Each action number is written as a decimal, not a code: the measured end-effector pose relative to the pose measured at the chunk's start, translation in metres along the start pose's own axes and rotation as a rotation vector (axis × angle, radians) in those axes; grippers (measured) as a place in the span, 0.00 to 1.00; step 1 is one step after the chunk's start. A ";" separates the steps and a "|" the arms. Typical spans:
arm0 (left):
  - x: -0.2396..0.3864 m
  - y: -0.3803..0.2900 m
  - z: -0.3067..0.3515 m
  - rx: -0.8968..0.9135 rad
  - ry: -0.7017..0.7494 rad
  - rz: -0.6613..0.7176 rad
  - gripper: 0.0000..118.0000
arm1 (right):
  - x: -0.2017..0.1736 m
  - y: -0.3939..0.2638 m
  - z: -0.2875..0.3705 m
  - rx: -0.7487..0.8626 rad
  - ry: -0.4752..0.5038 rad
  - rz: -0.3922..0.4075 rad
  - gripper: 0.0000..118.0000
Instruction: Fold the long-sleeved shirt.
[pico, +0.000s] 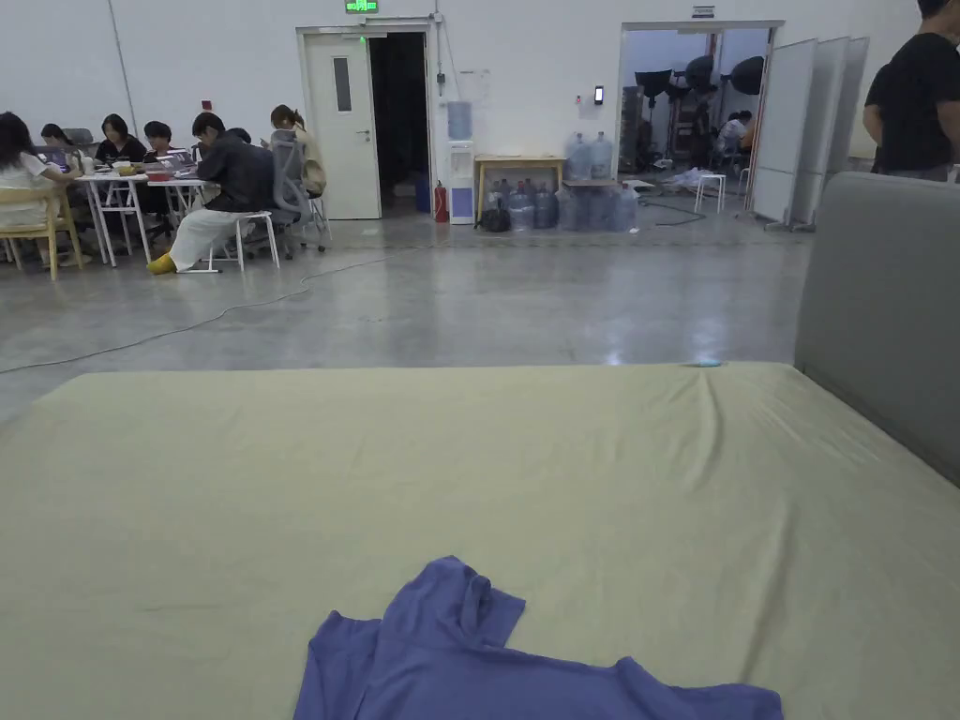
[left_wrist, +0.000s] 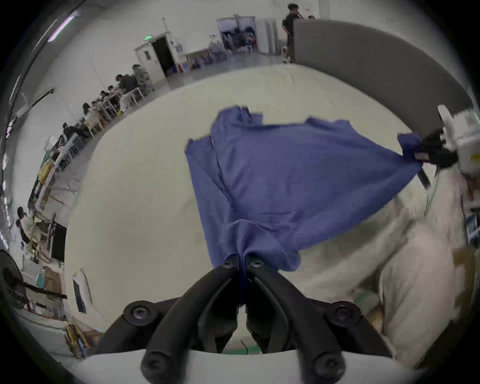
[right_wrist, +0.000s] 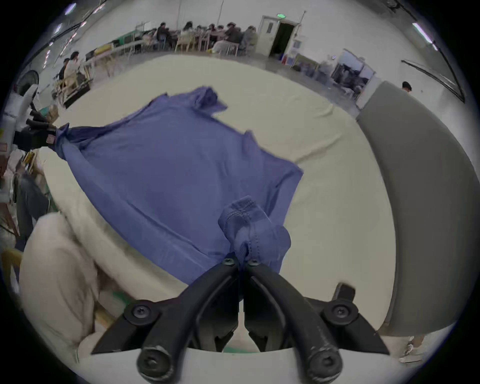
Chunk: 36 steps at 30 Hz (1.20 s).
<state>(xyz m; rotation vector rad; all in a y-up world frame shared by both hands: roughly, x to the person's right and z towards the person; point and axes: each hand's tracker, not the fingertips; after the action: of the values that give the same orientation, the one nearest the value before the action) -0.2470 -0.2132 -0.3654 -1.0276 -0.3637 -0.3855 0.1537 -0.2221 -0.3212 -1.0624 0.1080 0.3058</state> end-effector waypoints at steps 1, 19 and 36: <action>0.003 -0.011 -0.002 -0.007 -0.017 0.016 0.00 | -0.003 -0.007 -0.002 -0.031 0.010 -0.004 0.00; 0.018 -0.065 -0.090 -0.231 -0.081 0.017 0.00 | -0.025 -0.049 -0.091 -0.320 0.072 -0.091 0.00; -0.014 -0.089 0.003 -0.006 -0.133 0.412 0.79 | -0.002 -0.038 0.047 0.014 0.017 -0.250 0.76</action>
<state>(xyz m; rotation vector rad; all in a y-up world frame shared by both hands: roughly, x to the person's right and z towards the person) -0.3018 -0.2497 -0.3032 -1.1070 -0.2607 0.0519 0.1603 -0.1982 -0.2657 -1.0524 -0.0080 0.0704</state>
